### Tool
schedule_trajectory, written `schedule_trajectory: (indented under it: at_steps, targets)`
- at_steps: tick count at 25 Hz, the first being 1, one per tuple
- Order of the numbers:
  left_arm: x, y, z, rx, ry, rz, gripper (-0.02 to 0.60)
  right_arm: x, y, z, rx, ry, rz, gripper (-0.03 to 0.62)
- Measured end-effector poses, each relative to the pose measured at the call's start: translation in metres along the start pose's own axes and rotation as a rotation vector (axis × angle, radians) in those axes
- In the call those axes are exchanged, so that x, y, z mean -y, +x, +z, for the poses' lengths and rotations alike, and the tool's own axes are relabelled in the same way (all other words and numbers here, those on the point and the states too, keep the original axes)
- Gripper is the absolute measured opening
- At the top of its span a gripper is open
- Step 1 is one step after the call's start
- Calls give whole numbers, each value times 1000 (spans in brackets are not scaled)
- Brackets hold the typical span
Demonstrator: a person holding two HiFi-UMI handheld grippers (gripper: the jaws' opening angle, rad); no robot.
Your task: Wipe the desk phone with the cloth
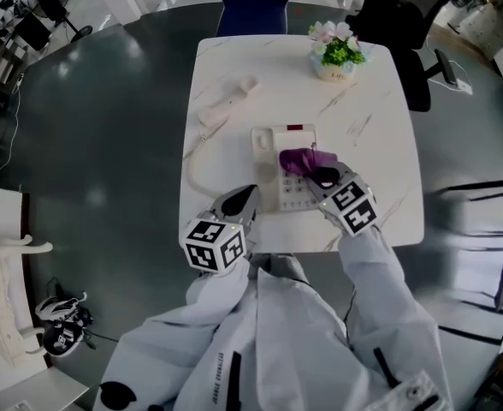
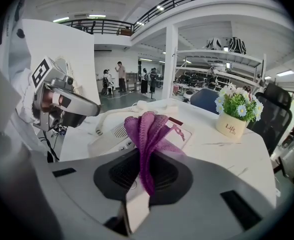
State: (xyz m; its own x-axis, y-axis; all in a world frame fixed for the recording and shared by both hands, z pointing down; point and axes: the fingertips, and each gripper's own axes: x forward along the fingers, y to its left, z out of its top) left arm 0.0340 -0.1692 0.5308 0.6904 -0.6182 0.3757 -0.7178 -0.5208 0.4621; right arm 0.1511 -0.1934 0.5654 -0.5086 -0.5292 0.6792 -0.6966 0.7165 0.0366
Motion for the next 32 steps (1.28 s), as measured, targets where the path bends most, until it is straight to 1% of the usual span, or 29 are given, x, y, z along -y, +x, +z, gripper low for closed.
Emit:
schedule_trajectory:
  at_steps: [6, 11, 21, 32]
  targets:
    - [1, -3, -7, -20, 10, -27, -2, -12, -5, -7, -4, 19, -11, 38]
    - [4, -7, -14, -36, 9, -35, -2, -20, -10, -11, -1, 27, -8, 38]
    - [8, -12, -27, -32, -29, 3, -2, -35, -16, -24, -9, 24, 46, 38]
    - [27, -18, -37, -23, -38, 28, -2, -51, -24, -39, -19, 20, 107, 38]
